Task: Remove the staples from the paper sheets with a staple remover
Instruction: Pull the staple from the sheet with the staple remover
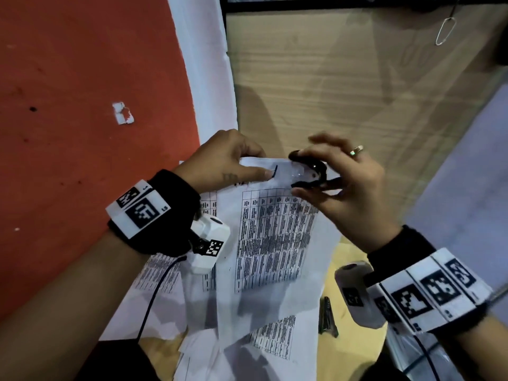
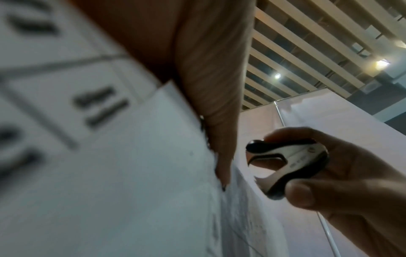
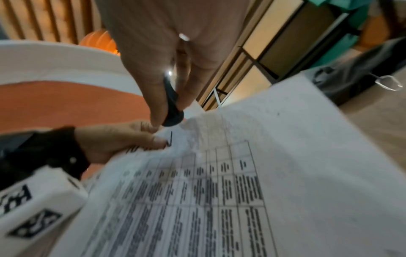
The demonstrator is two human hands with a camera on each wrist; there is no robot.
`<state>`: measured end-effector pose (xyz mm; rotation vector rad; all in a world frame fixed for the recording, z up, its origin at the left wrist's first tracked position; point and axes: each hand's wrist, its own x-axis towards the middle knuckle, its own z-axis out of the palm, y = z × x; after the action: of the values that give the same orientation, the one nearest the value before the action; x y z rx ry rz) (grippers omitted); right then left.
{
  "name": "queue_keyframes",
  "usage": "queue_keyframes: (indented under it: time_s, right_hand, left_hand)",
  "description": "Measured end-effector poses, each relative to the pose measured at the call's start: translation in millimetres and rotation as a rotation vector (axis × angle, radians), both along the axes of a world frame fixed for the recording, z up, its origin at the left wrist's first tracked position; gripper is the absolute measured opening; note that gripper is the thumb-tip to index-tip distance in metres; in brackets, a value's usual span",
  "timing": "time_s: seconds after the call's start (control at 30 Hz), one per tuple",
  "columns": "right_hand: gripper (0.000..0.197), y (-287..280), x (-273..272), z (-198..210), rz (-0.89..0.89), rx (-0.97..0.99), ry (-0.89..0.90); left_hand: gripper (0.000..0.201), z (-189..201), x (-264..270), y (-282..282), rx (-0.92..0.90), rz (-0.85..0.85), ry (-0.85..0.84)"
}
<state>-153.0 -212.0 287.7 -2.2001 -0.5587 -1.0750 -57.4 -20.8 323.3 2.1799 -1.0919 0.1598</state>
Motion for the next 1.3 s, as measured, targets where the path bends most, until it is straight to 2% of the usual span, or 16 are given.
queue_keyframes:
  time_s: [0.1,0.27,0.4,0.5,0.63,0.93,1.07,1.2,1.27,1.3]
  right_hand:
    - [0.035,8.0,5.8,-7.6,0.036,-0.08,-0.114]
    - [0.035,9.4,14.9,-9.1,-0.003,-0.156,-0.201]
    - [0.031,10.6,16.0,-7.8,-0.029,-0.19,-0.233]
    - [0.026,11.3,15.9,-5.8,-0.034,-0.2,-0.253]
    - [0.027,10.9,16.3,-5.5,-0.019,-0.214,-0.257]
    - [0.022,11.4,16.1,-5.0,-0.064,-0.289,-0.307]
    - [0.021,9.6,15.8,-5.2,-0.079,-0.314,-0.319]
    - [0.019,10.6,16.4,-4.4,-0.087,-0.301,-0.318]
    - [0.02,11.0,16.4,-4.1,-0.068,-0.248,-0.293]
    - [0.021,11.3,16.3,-4.5,-0.05,-0.21,-0.275]
  left_hand:
    - [0.026,1.0,-1.8,-2.2,-0.018,-0.011,0.048]
    - [0.009,3.7,-6.4,-3.2,-0.037,-0.007,0.049]
    - [0.022,2.8,-7.4,-4.8,-0.059,-0.002,0.061]
    - [0.015,2.9,-8.5,-4.8,-0.055,-0.027,0.091]
    - [0.025,3.2,-9.3,-4.4,-0.047,-0.044,0.104]
    - [0.026,3.5,-10.6,-5.5,-0.058,-0.059,0.13]
    - [0.007,5.2,-15.0,-4.9,-0.054,-0.121,0.186]
    - [0.016,5.5,-16.8,-3.5,-0.107,-0.165,0.272]
    - [0.004,4.8,-15.8,-2.8,-0.094,-0.166,0.297]
    - [0.008,4.3,-14.2,-2.4,-0.095,-0.16,0.3]
